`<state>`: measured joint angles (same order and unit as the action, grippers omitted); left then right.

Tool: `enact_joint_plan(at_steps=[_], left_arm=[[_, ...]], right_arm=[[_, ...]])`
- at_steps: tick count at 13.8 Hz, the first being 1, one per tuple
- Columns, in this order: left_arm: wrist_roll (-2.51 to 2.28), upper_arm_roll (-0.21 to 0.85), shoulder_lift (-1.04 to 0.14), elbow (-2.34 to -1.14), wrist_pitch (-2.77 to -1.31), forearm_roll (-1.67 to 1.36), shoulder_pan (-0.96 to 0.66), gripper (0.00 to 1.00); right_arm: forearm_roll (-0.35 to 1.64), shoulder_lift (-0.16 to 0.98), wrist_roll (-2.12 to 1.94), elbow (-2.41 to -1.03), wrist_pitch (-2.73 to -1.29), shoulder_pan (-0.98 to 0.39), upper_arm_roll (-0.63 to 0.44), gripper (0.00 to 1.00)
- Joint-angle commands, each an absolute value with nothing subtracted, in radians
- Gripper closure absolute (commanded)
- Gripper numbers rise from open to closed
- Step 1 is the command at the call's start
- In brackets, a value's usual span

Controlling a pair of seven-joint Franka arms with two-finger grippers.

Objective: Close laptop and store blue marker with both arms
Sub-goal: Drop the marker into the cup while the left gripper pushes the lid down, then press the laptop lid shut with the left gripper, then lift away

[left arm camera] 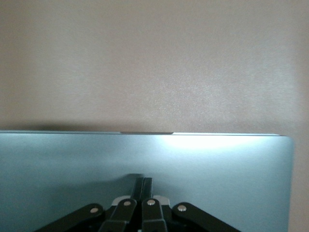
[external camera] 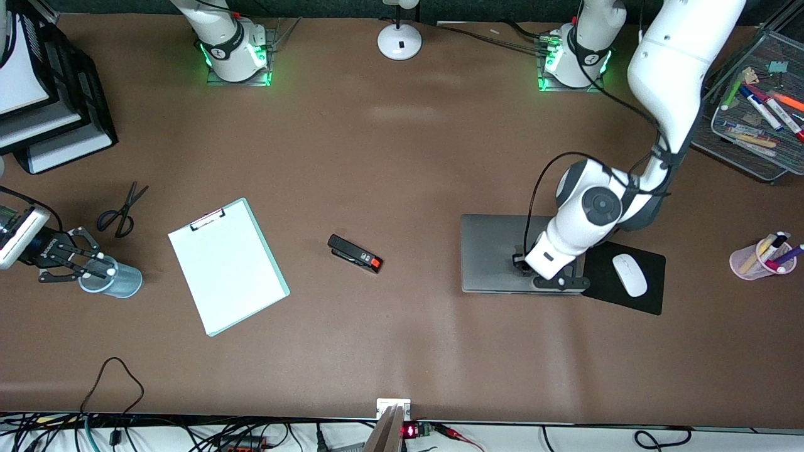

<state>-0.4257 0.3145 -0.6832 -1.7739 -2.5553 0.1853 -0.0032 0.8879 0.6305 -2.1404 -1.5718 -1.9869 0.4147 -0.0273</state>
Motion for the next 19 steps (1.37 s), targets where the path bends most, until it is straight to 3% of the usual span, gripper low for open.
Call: enact_joint_plan(at_steps=[1,4,8,11,17,18,19], left_arm=[[-0.443,0.296,-0.775,-1.698,-2.591,0.224,-0.028,1.00],[-0.443,0.279,-0.779,-1.701,-2.606,0.262,-0.025,1.00],[-0.445,0.279,-0.756,-1.700,-2.594,0.262,-0.021,1.00],[-0.439,0.287,-0.668,-1.698,-2.452,0.264,-0.020,1.00],[-0.431,0.350,-0.459,-1.640,-2.027,0.256,-0.009,0.93],[-0.413,0.368,-0.437,-1.594,-1.925,0.246,-0.006,0.85],[-0.376,0.379,-0.428,-1.541,-1.822,0.242,-0.006,0.64]], right_arm=[[0.911,0.643,-2.146,-1.535,-1.960,0.431,-0.015,0.00],[0.896,0.641,-2.087,-1.543,-1.960,0.423,-0.015,0.00],[0.744,0.609,-1.699,-1.540,-1.934,0.385,-0.006,0.00],[0.630,0.542,-1.367,-1.540,-1.913,0.293,-0.011,0.00],[0.327,0.430,-0.752,-1.529,-1.855,0.125,-0.006,0.00],[0.289,0.413,-0.676,-1.529,-1.835,0.095,-0.006,0.00],[0.276,0.400,-0.614,-1.529,-1.812,0.080,-0.006,0.00]])
